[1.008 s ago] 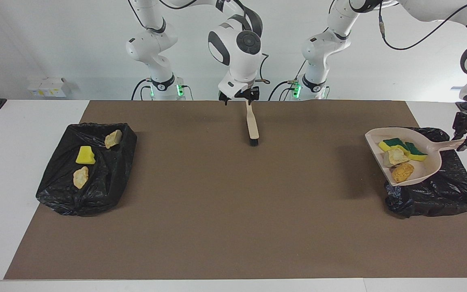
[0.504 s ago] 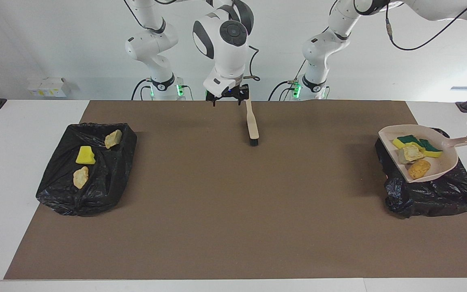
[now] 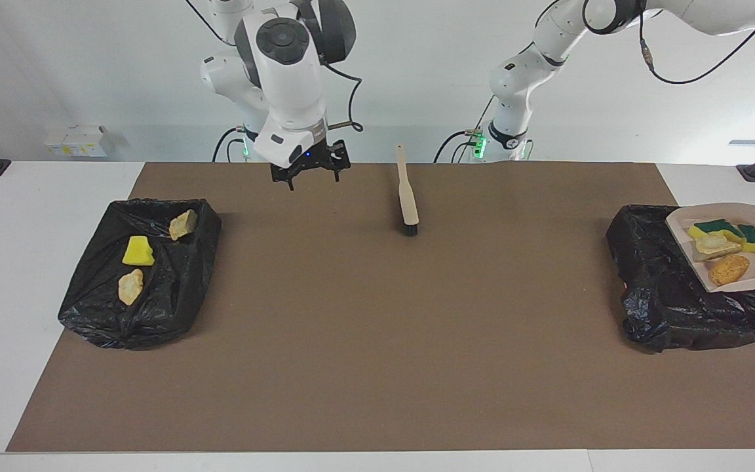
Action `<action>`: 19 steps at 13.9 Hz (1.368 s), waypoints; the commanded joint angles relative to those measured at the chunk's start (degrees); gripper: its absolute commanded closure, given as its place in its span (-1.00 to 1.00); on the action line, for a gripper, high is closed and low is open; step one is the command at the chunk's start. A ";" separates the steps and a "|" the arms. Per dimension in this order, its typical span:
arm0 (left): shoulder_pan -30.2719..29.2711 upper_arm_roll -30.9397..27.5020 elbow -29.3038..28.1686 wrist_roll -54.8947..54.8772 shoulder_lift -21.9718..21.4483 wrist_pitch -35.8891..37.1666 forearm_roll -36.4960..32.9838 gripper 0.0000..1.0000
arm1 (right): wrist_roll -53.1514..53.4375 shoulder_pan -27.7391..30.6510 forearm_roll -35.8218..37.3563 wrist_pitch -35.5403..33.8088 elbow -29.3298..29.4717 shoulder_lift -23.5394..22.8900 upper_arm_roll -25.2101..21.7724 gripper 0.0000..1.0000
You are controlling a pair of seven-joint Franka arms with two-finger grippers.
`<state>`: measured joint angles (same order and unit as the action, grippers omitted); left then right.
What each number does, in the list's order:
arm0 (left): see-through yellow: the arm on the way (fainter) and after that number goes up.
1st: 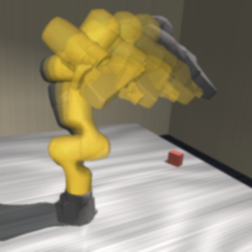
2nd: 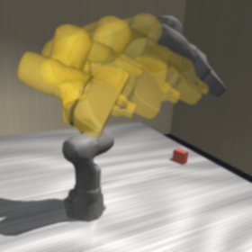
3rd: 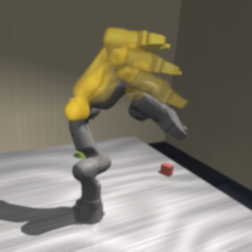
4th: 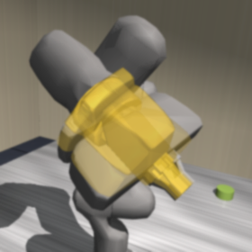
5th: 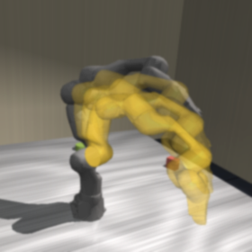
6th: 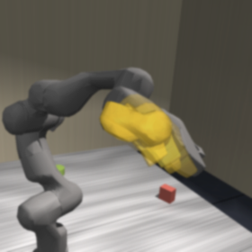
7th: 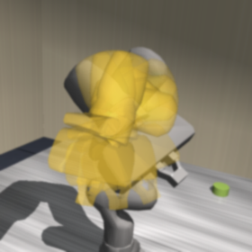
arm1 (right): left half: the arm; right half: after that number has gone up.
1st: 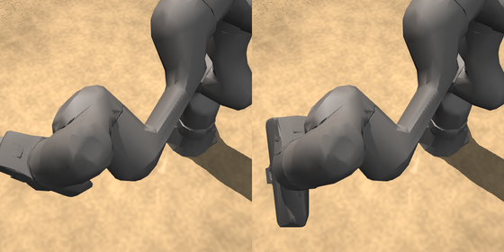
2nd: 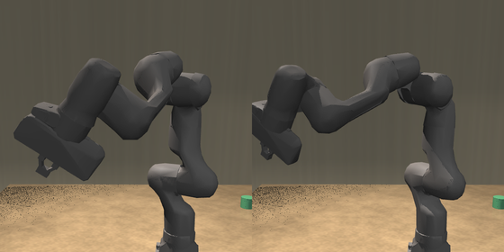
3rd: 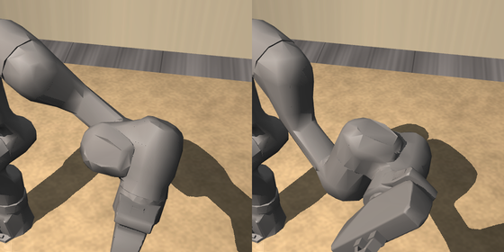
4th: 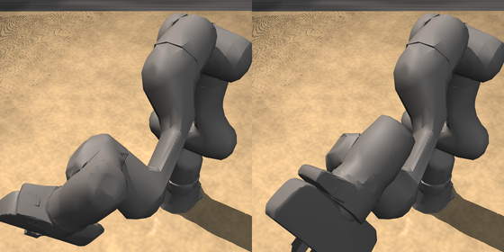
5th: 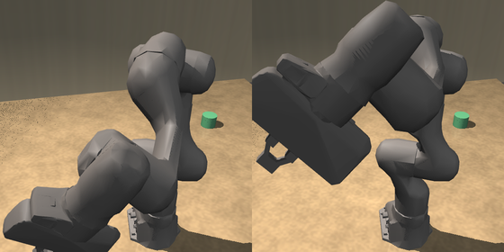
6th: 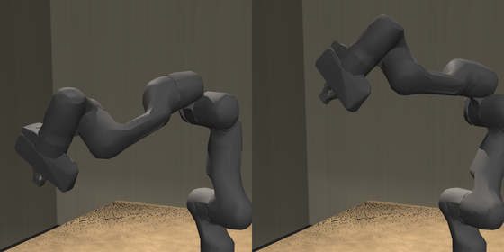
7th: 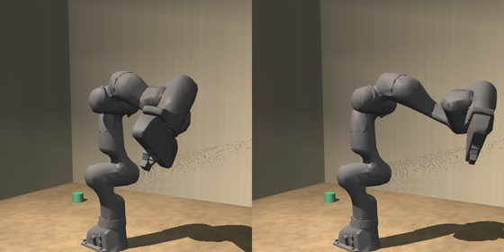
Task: Sweep and dump trash in bin
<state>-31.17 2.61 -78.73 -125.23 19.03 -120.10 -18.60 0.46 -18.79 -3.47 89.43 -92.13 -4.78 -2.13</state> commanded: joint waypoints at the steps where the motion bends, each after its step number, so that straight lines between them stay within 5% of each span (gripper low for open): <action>1: 0.23 -0.32 1.04 7.23 0.75 -2.23 -7.99 1.00 | -7.81 4.71 0.66 -1.54 0.90 0.21 0.63 -1.00; 4: 0.67 -0.23 -2.20 20.10 -1.18 -2.33 -20.23 1.00 | -12.13 9.28 0.74 -0.67 0.99 0.21 0.55 -1.00; 9: 1.11 -0.23 -3.78 22.57 -2.33 -2.42 -24.38 1.00 | -12.06 14.21 7.76 1.69 3.37 0.21 0.55 -1.00; 14: 3.74 -0.23 -10.55 32.66 -8.56 -2.06 -32.36 1.00 | -12.50 20.18 7.95 2.85 3.36 0.21 0.19 -1.00; 19: 6.03 -0.23 -11.88 35.49 -10.07 -0.93 -37.38 1.00 | -3.63 19.67 6.81 0.31 2.75 3.28 1.16 -1.00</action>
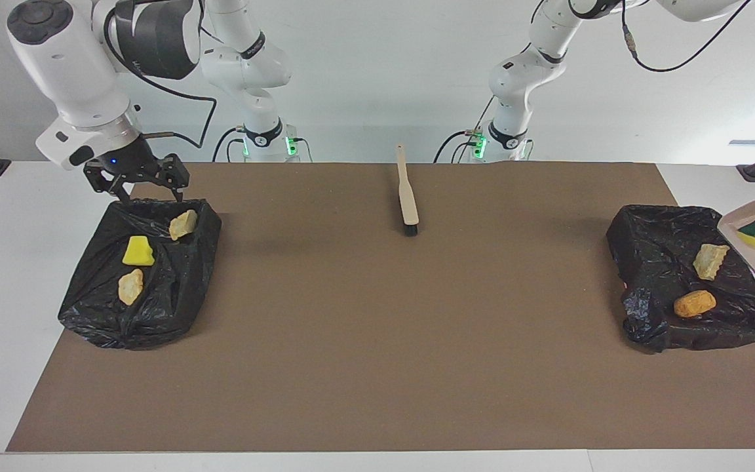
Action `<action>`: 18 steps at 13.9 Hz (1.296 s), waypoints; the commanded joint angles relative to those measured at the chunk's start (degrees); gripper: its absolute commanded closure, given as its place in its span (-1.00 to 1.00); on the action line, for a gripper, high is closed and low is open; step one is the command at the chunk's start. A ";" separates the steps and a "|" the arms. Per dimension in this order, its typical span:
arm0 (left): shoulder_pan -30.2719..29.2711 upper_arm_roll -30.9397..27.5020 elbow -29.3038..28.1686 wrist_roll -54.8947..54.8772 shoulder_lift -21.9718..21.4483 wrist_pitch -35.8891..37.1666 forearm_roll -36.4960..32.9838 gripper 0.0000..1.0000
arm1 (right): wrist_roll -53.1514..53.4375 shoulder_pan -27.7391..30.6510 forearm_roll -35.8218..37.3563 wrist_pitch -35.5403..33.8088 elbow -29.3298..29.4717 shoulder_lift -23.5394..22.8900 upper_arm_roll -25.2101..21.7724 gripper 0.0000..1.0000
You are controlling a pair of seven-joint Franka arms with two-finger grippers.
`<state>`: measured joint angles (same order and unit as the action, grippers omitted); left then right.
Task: Sweep and dump trash in bin
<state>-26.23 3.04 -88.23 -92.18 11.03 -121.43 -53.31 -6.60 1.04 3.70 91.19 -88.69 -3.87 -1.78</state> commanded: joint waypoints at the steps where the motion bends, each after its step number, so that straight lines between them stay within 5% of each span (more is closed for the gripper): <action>1: 2.22 -0.67 -2.99 3.40 -3.03 1.53 -3.72 1.00 | 3.00 -0.34 -0.36 -2.06 -0.60 2.64 0.81 -1.00; 8: 5.31 -0.58 -11.17 15.80 -9.01 6.19 -11.55 1.00 | 3.18 -0.43 -0.45 -4.26 -1.66 4.22 0.90 -1.00; 18: 13.04 -0.58 -12.49 20.11 -9.89 11.04 -17.80 1.00 | 7.40 -0.87 -2.73 -3.56 -1.83 4.31 0.98 -1.00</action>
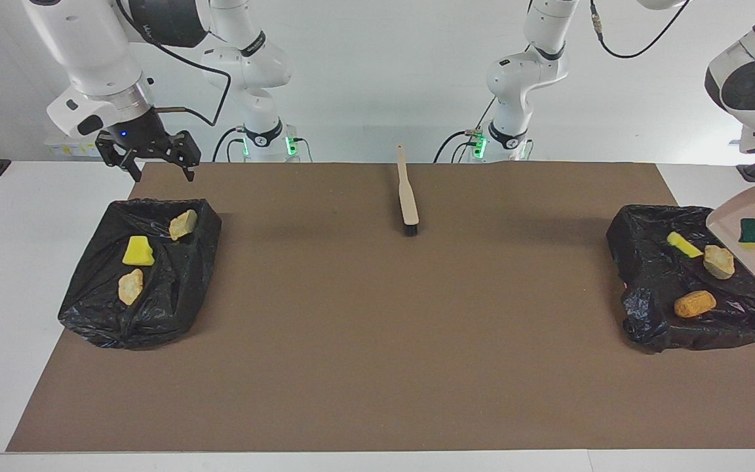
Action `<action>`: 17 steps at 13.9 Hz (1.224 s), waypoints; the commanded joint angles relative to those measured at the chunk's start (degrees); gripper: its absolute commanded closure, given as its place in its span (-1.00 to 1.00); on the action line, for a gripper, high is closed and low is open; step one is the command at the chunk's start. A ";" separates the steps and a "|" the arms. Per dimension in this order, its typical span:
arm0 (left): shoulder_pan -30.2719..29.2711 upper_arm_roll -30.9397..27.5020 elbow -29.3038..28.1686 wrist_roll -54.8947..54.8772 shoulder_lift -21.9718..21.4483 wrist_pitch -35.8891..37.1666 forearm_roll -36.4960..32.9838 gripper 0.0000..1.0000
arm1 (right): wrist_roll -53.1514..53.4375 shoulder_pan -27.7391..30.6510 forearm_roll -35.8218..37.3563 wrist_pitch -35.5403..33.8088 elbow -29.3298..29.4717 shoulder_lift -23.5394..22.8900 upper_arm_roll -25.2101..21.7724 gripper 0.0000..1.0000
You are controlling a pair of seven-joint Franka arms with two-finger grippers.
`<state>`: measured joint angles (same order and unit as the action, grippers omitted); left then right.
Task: Sweep and dump trash in bin
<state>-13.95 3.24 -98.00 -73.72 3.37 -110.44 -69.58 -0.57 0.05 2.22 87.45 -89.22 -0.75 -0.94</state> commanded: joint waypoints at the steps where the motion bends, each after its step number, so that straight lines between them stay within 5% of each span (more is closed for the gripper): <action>1: 0.85 -0.78 -2.73 1.65 -2.32 -0.04 -1.95 1.00 | 1.10 0.13 -1.17 0.27 -1.22 1.10 0.06 -1.00; 12: 3.67 -0.60 -5.27 1.39 -3.90 -4.34 -12.85 1.00 | 0.92 0.22 -1.17 0.18 -1.22 1.10 0.06 -1.00; 17: 0.68 -0.78 -14.84 5.67 -9.09 -12.34 -19.18 1.00 | 0.92 0.30 -1.17 0.18 -1.22 1.10 0.06 -1.00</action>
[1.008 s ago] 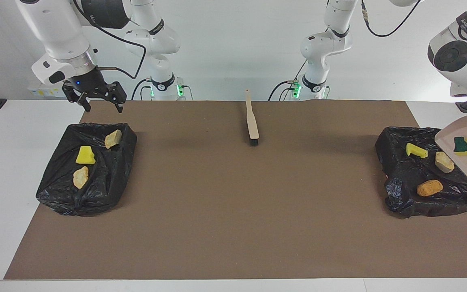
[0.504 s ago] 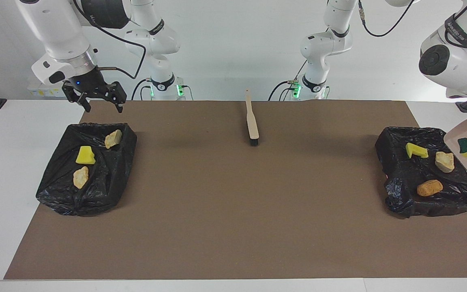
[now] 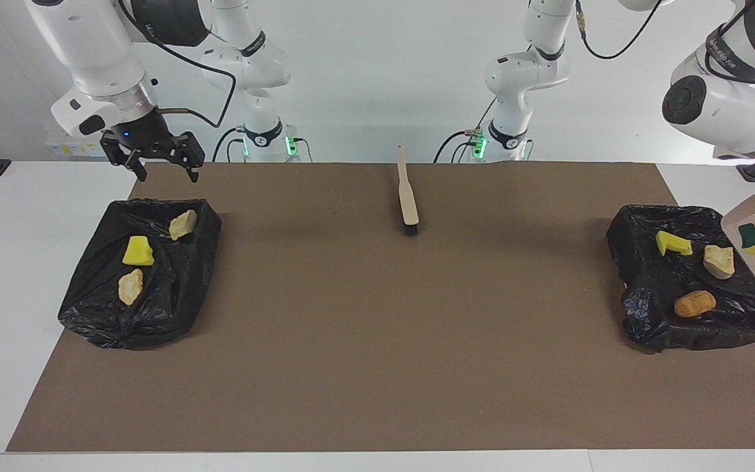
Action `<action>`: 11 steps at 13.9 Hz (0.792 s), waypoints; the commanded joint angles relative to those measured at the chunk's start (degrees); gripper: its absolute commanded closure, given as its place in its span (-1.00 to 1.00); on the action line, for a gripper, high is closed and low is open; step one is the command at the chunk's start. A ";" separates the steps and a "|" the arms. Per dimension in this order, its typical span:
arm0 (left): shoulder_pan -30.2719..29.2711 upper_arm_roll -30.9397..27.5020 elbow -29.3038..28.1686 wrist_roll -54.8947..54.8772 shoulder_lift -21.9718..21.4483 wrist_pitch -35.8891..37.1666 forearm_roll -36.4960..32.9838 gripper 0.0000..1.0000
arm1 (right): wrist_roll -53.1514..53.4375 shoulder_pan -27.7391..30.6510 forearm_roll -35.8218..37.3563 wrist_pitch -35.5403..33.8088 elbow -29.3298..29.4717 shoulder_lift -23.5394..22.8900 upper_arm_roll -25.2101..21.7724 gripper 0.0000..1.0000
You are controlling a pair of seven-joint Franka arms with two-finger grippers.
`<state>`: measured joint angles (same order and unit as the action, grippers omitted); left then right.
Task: Sweep and dump trash in bin
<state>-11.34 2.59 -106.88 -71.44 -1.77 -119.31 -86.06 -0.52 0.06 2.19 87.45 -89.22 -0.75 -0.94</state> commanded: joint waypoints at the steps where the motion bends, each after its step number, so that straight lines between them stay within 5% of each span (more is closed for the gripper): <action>1: -1.32 -0.13 -7.19 5.15 -4.20 -2.78 -3.32 1.00 | 0.87 0.21 -1.13 0.18 -1.22 1.10 0.06 -1.00; 11: 1.14 0.67 -7.56 4.56 -7.98 1.44 -3.94 1.00 | 0.87 0.20 -1.13 0.18 -1.22 1.10 0.06 -1.00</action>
<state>-12.05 3.27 -113.43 -66.92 -7.23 -120.25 -88.86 -0.52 0.06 2.18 87.45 -89.22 -0.75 -0.94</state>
